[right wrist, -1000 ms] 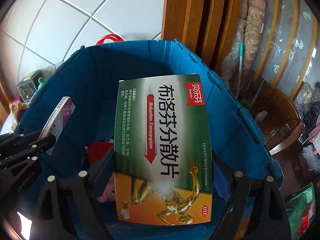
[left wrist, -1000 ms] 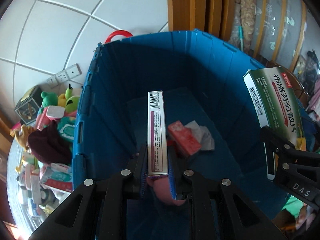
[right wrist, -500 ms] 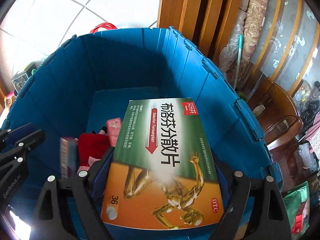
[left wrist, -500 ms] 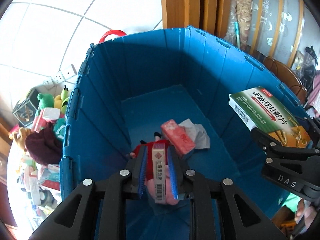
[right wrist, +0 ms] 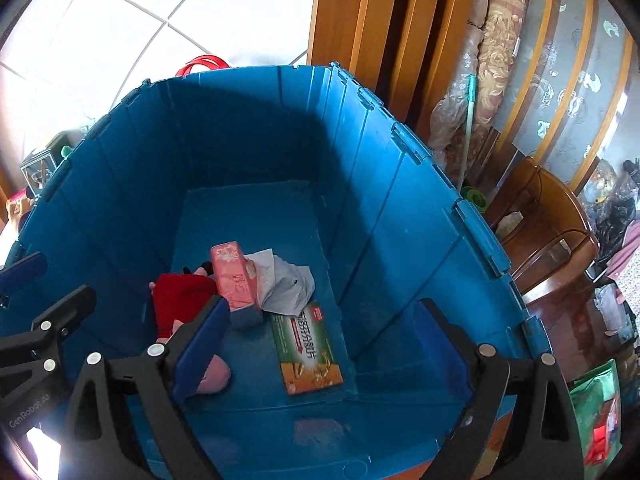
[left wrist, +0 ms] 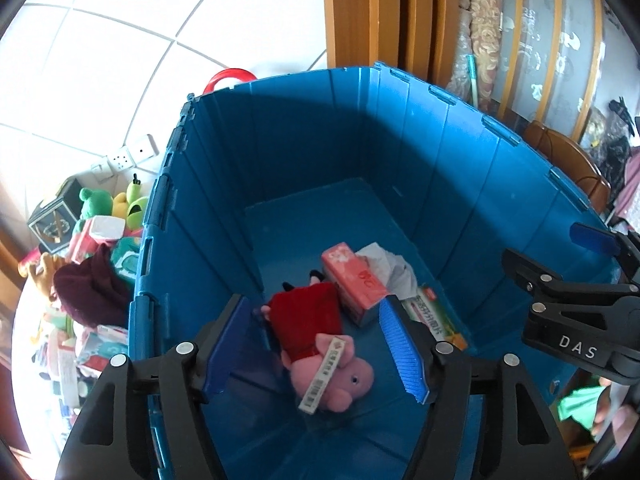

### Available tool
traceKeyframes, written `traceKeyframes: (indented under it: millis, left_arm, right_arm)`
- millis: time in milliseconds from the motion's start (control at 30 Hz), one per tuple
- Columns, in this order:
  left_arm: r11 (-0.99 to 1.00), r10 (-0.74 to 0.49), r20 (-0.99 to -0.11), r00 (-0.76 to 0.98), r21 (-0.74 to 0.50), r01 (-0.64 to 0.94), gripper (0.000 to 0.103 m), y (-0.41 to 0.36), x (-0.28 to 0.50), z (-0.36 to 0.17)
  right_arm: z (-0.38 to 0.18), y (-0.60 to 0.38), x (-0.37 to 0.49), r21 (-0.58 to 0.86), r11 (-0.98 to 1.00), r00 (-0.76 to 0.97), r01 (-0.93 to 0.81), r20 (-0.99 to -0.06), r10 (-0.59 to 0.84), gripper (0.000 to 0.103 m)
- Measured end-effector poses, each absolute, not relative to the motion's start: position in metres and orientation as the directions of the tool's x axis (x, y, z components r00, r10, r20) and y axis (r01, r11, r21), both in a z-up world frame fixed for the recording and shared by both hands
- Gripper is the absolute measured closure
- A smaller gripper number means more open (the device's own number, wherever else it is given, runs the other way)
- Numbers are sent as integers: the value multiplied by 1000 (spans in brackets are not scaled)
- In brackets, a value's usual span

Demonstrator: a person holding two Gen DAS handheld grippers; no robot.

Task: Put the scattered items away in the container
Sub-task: 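Lower both boxes into the blue crate and open both tools, then withdraw both tools from the crate back over the heap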

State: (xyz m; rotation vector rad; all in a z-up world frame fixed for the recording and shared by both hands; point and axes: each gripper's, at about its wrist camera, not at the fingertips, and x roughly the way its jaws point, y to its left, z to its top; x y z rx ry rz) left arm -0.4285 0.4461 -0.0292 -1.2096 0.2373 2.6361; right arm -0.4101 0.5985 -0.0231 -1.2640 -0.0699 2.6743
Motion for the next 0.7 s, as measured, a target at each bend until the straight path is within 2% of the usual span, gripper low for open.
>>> traceKeyframes:
  millis: [67,233,267,700]
  left_arm:
    - [-961,141,-753,-643,51,-270,26,443,-426,-27]
    - [-964,153,-738,-657,36,-265,23,435,-419,-22]
    - [-964,157,-737,-658,32,-265,22,433,-417,-20]
    - [-968,175,-683,-709,13,-252,18,400,-393,5]
  right_arm:
    - [-21,598,-408,-120,-982,-626,-148,-757,187,5]
    - [-13,594,-398,-125,-980,-639,-155,-744,196,4]
    - [-11,593,-396,-125,-980,-642,-158,-740,198,0]
    - [11,568,-367,-120,-977,-692,-176,-691,209,0]
